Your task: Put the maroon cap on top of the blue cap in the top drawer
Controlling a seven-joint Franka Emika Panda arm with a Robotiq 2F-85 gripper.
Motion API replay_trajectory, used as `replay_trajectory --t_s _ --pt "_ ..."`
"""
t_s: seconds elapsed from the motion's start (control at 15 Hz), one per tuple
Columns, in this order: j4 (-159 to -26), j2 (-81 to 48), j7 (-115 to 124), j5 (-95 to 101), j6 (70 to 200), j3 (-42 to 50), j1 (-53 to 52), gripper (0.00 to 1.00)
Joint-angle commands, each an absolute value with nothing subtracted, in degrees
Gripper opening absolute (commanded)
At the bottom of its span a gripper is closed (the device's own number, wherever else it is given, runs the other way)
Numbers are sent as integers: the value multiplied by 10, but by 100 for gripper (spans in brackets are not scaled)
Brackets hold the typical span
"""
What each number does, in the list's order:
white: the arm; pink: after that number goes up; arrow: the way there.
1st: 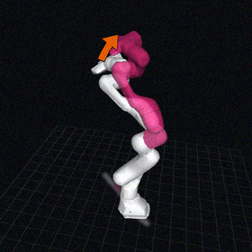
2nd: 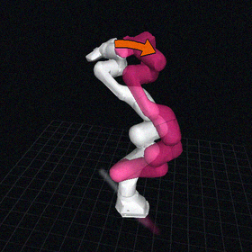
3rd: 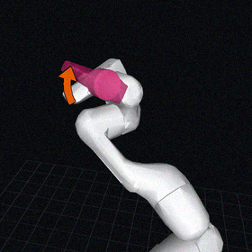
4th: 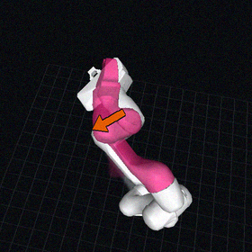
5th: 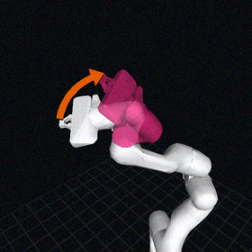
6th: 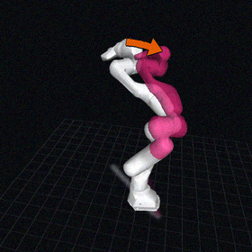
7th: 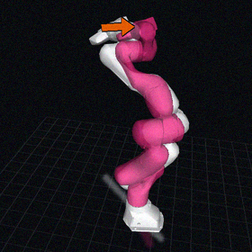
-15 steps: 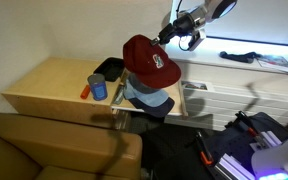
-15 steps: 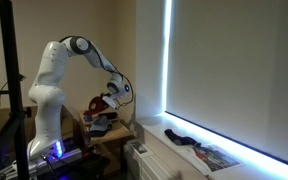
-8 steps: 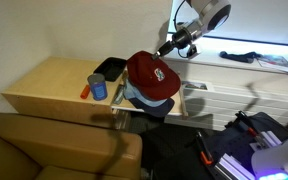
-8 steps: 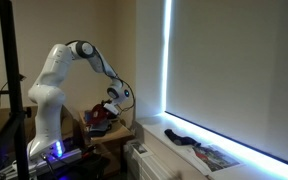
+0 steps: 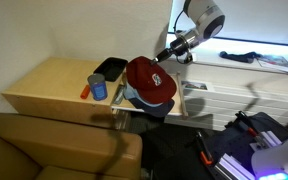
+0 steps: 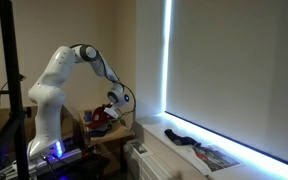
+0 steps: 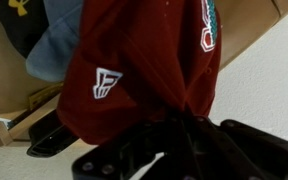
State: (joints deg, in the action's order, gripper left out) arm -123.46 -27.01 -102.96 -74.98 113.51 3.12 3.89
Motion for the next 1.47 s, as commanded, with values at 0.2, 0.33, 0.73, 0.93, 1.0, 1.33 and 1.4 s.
replay_trajectory --t_s 0.2,0.33,0.73,0.93,1.0,1.33,1.4 --pt "-1150 -366 -1080 -816 1148 18 30 1" --pt "-1135 -386 -1059 -794 1152 23 21 1" --pt "-1137 -385 -1015 -748 1170 36 19 44" --pt "-1138 -349 -975 -743 1155 30 23 66" --pt "-1142 -328 -949 -734 1159 33 18 73" --pt "-1177 -193 -716 -570 1122 90 -10 100" --pt "-1172 -171 -663 -531 1071 96 1 100"
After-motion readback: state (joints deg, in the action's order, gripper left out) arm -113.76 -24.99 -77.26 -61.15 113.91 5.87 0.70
